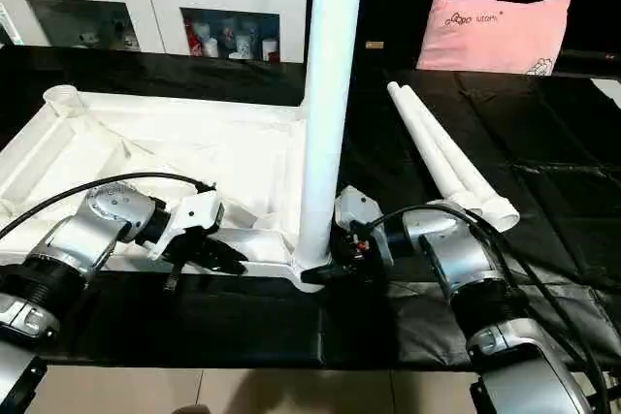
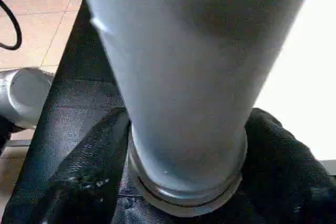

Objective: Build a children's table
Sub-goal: Rotate leg to tighten

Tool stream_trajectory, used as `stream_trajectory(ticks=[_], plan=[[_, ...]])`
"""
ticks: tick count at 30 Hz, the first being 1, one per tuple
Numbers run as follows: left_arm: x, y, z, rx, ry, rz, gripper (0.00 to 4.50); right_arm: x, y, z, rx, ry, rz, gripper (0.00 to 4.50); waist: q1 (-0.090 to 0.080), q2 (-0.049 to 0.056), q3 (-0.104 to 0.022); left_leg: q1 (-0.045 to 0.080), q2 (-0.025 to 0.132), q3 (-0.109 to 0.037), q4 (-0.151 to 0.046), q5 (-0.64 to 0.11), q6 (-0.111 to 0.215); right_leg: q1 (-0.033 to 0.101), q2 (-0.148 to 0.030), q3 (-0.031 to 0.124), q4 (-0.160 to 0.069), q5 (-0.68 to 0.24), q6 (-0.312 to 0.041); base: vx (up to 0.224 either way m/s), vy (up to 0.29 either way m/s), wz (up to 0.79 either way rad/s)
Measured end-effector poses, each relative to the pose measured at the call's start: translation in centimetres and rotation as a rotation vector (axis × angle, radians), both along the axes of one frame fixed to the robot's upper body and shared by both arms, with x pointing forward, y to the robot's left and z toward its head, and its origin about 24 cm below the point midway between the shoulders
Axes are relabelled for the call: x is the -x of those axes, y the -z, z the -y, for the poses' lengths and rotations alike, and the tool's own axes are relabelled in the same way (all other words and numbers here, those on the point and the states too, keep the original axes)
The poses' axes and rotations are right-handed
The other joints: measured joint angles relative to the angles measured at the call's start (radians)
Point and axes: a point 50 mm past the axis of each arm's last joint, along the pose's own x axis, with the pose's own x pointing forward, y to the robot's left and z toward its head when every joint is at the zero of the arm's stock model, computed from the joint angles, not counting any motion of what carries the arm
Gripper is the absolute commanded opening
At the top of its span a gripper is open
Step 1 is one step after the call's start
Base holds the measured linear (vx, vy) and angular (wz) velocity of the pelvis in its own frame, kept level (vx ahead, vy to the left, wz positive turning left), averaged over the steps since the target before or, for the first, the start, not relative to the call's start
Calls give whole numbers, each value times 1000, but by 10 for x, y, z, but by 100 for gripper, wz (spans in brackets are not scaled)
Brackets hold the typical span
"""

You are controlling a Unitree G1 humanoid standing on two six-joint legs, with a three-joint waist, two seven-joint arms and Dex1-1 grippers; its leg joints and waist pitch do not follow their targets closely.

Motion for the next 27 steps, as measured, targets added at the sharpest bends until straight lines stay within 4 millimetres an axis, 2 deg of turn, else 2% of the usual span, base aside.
stream_trajectory(ticks=[4, 10, 13, 17, 20, 22, 25, 27], plan=[[0, 0, 0, -1, 5, -2, 0, 0, 0, 0, -1, -7, -6, 276, 0, 0, 0, 0, 0, 0, 0, 0, 0, 0, 0, 0, 0, 0, 0, 0, 0, 0], [0, 1, 0, 1, -5, -14, 0, 1, 1, 0, -10, 3, -23, 272, 1, 0, 0, 0, 0, 0, 0, 0, 0, 0, 0, 0, 0, 0, 0, 0, 0, 0], [-3, 1, 4, 9, -68, -38, 0, 0, 4, -1, -40, 86, -46, 272, -1, 1, 0, 1, 0, 0, 1, 0, 0, 0, 0, 0, 2, 0, -1, 0, 0, 0], [-12, 4, 13, 23, -223, -41, 0, -6, 10, -1, -59, 297, -35, 272, -11, 1, 0, 5, 0, 0, 3, 1, -1, 3, 0, 2, 2, -1, 2, 0, 0, 0], [-21, 7, 25, 40, -379, -32, 0, -19, 15, -7, -85, 565, -15, 272, -31, 1, 0, 10, -1, 0, 4, 1, -2, 6, 0, 2, 2, -1, 3, 0, 0, 0], [-24, 7, 33, 49, -436, -29, 0, -26, 16, -9, -90, 674, -10, 272, -42, 1, 0, 10, -1, 0, 4, 1, -2, 6, 0, 2, 2, -1, 3, 0, 0, 0], [-31, 8, 41, 64, -568, -22, 0, -41, 14, -25, -85, 861, -9, 272, -59, 3, -1, 9, -1, 0, 2, 2, -3, 4, 1, 2, 2, -1, 3, 0, 0, 0], [-36, 7, 49, 71, -640, -16, 0, -50, 12, -34, -74, 978, -4, 272, -62, 3, -1, 8, -1, 0, 1, 2, -3, 3, 1, 2, 2, -1, 3, 0, 0, 0]])
